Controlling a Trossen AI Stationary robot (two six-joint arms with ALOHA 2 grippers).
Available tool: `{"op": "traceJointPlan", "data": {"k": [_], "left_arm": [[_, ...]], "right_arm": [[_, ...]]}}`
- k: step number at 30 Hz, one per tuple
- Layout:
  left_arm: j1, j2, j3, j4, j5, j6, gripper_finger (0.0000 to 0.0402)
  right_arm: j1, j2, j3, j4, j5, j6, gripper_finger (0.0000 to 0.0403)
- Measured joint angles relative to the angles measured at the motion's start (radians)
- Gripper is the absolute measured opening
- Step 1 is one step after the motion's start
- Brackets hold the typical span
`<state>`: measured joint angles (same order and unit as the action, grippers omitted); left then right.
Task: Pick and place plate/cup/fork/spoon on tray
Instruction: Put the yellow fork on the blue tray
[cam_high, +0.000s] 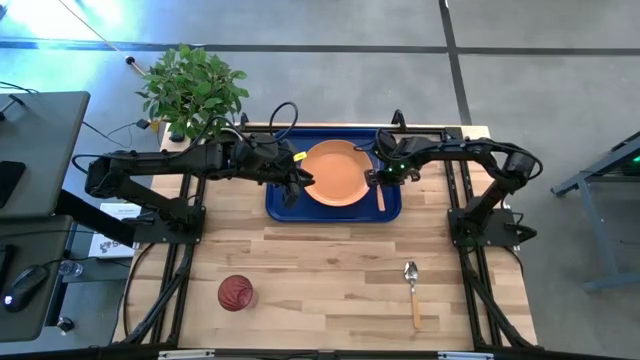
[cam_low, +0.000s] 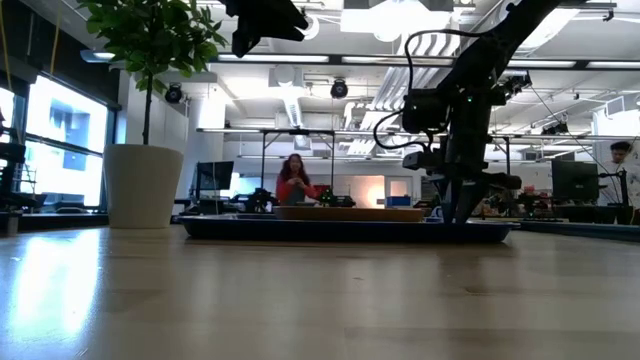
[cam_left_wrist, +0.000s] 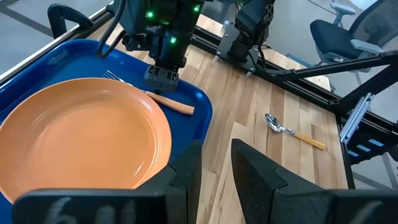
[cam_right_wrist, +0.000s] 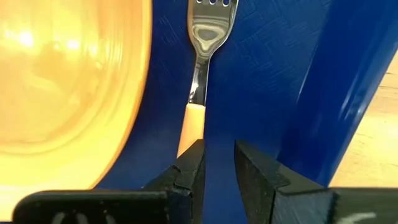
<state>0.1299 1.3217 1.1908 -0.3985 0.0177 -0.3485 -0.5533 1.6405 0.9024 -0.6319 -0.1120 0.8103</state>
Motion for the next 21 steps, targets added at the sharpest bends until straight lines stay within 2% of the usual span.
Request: {"op": "traceJointPlan", "data": {"k": [21], "left_arm": [[0.000,0.000,0.000,0.000,0.000,-0.016,0.0078]], "right_arm": [[0.000,0.000,-0.001,0.009,-0.017,0.132,0.0073]]}}
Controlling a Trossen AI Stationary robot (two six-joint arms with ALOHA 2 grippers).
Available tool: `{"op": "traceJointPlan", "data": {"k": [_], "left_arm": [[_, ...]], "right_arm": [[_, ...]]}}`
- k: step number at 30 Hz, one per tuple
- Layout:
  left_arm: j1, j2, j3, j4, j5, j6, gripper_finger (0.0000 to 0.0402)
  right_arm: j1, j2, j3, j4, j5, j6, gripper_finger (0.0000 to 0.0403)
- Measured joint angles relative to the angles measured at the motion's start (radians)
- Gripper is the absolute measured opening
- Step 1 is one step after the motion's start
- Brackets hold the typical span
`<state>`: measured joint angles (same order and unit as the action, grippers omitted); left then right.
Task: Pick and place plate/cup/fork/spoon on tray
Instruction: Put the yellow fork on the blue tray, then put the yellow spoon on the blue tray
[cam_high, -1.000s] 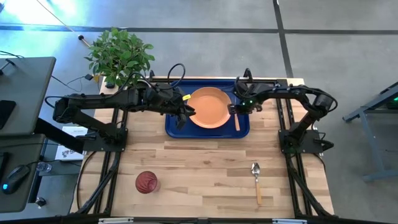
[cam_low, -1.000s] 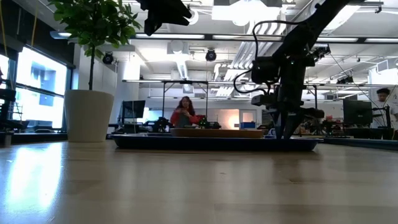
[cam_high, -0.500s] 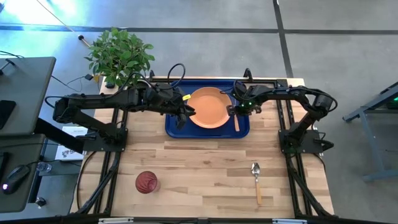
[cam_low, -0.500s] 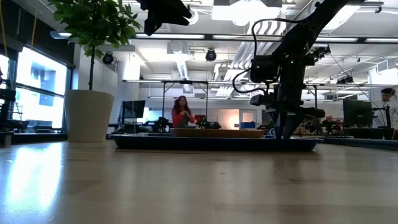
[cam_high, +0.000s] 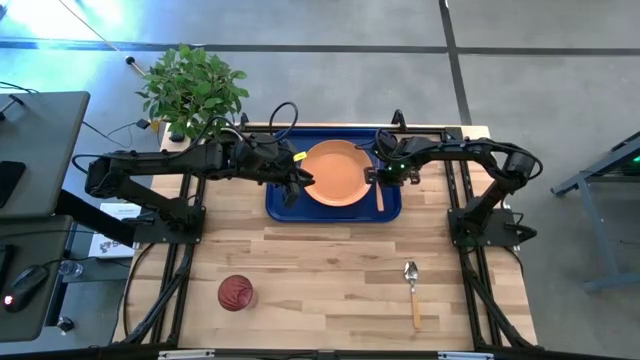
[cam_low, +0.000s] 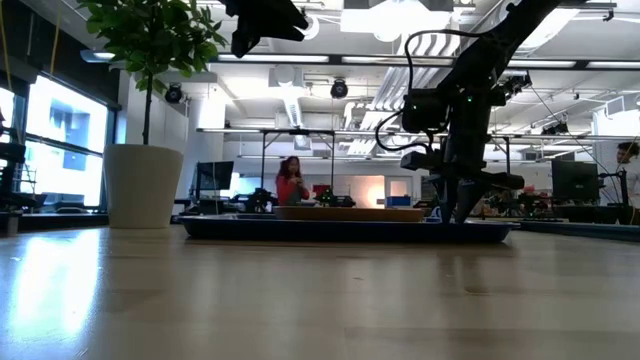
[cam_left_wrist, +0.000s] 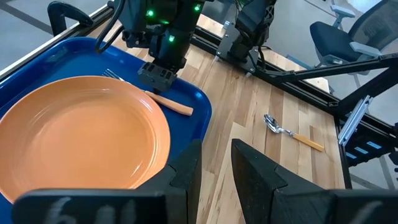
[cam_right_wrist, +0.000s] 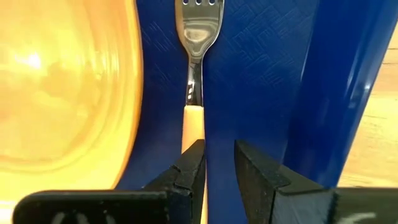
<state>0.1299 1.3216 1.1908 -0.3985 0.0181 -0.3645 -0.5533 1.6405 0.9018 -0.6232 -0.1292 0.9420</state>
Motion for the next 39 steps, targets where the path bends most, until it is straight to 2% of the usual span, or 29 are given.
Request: {"op": "traceJointPlan", "data": {"k": [13,23,32,39], "left_arm": [[0.000,0.000,0.000,0.000,0.000,0.000,0.0078],[0.000,0.000,0.000,-0.001,0.000,0.000,0.0078],[0.000,0.000,0.000,0.000,0.000,0.001,0.0078],[0.000,0.000,0.000,-0.001,-0.001,0.026,0.0078]], "right_arm": [[0.000,0.000,0.000,0.037,-0.038,0.045,0.0073],[0.000,-0.016,0.000,-0.009,-0.039,0.045,0.0073],[0.006,-0.185,0.000,-0.062,0.001,0.070,0.0073],[0.127,-0.334,0.000,-0.097,-0.034,0.170,0.0073]]}}
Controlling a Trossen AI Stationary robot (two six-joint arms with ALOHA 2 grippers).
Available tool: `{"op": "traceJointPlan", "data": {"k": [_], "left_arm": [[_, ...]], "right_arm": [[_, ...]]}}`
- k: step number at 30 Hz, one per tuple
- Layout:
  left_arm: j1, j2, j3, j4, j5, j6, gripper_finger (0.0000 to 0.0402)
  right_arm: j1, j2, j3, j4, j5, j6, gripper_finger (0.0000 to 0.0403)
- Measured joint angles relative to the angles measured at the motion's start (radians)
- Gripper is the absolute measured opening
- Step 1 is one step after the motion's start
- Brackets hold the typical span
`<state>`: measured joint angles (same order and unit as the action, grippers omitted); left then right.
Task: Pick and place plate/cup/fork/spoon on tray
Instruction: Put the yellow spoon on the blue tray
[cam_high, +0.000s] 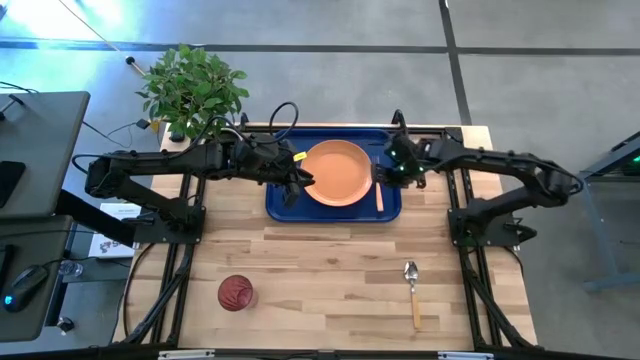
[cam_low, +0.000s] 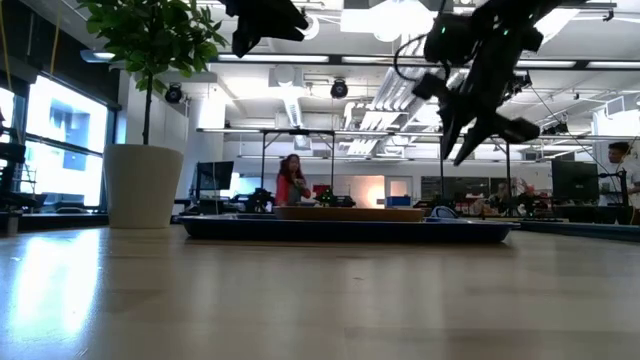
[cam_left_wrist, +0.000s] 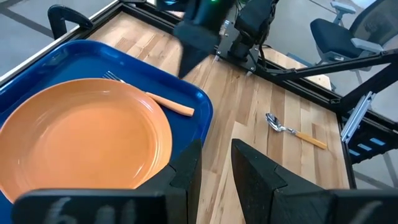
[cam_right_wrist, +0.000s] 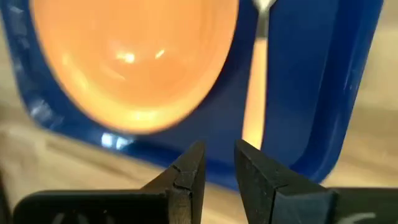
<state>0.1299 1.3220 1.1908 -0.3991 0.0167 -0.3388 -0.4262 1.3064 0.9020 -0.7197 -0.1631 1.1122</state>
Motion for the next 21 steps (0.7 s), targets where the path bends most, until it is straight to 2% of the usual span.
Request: {"op": "traceJointPlan", "data": {"k": [7,21], "left_arm": [[0.000,0.000,0.000,0.000,-0.001,0.001,0.0078],[0.000,0.000,0.000,-0.001,-0.002,-0.007,0.0078]], "right_arm": [[0.220,-0.084,0.000,-0.041,0.003,0.195,0.0073],[0.640,-0.081,0.000,-0.136,0.006,0.615,0.0073]]}}
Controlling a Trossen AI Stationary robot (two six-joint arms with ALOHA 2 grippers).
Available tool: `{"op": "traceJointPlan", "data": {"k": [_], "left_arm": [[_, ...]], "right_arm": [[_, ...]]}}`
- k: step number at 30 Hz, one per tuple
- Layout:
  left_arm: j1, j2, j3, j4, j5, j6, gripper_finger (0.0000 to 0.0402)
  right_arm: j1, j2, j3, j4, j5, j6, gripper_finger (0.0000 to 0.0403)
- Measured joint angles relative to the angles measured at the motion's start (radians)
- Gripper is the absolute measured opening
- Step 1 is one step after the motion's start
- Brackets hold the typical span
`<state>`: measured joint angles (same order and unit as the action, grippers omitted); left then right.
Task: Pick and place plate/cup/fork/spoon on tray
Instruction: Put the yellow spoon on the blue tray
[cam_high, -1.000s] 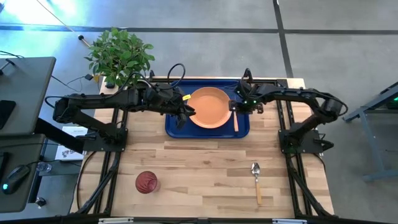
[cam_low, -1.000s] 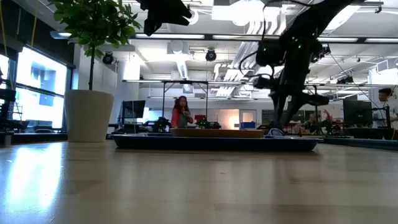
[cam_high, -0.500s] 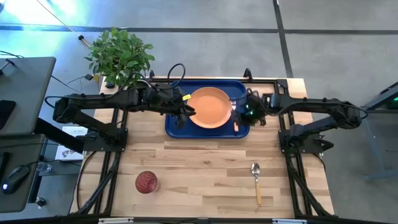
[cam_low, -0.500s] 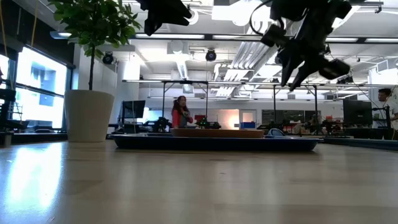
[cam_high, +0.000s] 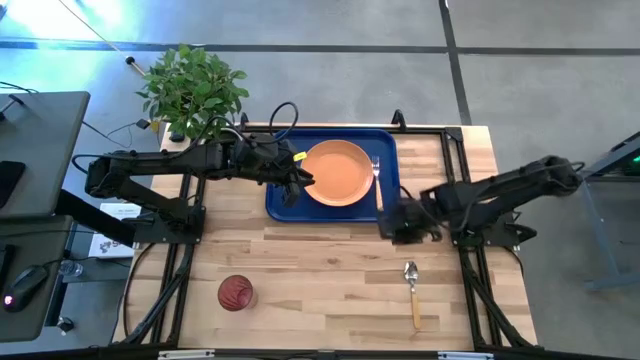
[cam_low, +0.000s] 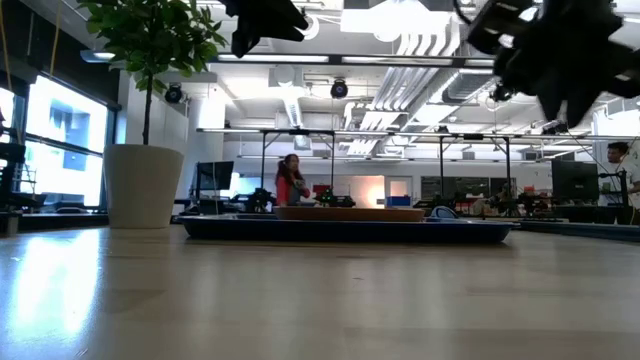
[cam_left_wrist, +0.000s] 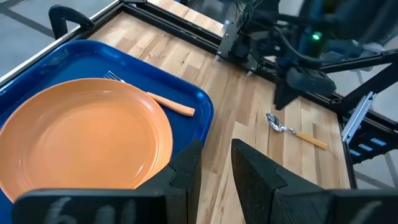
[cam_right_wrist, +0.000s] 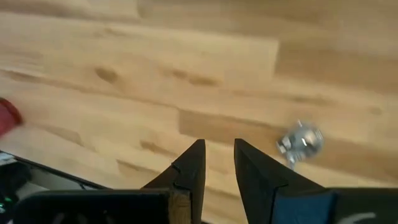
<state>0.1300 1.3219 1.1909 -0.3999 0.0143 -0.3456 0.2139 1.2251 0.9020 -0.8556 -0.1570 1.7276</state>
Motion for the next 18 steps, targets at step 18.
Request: {"op": "traceJointPlan", "data": {"k": [18], "left_arm": [[0.000,0.000,0.000,0.001,0.000,-0.071,0.0130]], "right_arm": [[0.352,0.000,0.000,-0.016,0.041,0.205,0.0073]]}}
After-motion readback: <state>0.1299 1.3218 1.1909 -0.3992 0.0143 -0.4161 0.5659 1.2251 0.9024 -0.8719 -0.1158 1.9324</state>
